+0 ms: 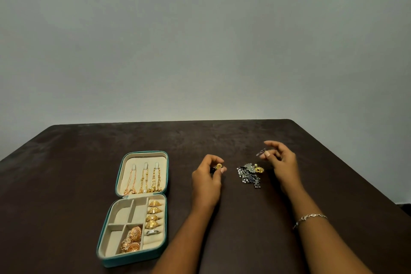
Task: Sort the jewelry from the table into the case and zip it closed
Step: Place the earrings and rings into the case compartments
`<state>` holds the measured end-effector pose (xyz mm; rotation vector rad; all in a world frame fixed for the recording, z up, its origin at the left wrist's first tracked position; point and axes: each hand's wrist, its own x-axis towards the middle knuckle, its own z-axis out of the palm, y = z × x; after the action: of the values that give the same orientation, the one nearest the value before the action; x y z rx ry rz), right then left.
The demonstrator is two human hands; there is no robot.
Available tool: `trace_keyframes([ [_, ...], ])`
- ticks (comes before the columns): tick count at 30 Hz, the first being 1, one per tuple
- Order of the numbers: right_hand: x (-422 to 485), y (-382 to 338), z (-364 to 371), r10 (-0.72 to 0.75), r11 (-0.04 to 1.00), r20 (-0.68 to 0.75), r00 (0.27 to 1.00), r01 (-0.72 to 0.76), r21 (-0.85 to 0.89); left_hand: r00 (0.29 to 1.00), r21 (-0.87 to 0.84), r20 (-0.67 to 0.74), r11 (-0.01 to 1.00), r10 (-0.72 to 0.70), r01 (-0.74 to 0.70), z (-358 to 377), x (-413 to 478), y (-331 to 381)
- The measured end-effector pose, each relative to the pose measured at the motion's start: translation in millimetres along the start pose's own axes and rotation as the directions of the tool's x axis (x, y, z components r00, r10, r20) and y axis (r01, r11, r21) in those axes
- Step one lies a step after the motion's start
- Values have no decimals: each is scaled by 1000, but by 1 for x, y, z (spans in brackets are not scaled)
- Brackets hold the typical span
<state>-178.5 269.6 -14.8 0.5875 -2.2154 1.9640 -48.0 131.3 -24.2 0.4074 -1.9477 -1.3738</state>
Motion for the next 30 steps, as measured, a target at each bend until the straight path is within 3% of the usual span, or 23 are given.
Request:
trace_keyframes([
  [5,-8,2,-3,66,997,65,996,-68,21,999,-2,19,1000,-27,27,-3,-12,3],
  [10,-15,-3,-5,82,995,152,985,-73,-64,999,-25,36,999,-41,42,-11,-25,6],
  [18,-28,-8,-17,114,942,285,952,-12,-337,994,-98,77,991,-83,90,-16,-31,10],
  [26,-32,-10,-14,27,877,251,968,98,-470,990,-112,115,990,-77,90,-18,-35,12],
  [28,-32,-8,-16,12,901,201,980,77,-428,988,-132,125,986,-90,106,-18,-35,12],
  [30,-32,-9,-17,15,963,136,991,22,-269,986,-159,131,980,-101,122,-18,-35,11],
])
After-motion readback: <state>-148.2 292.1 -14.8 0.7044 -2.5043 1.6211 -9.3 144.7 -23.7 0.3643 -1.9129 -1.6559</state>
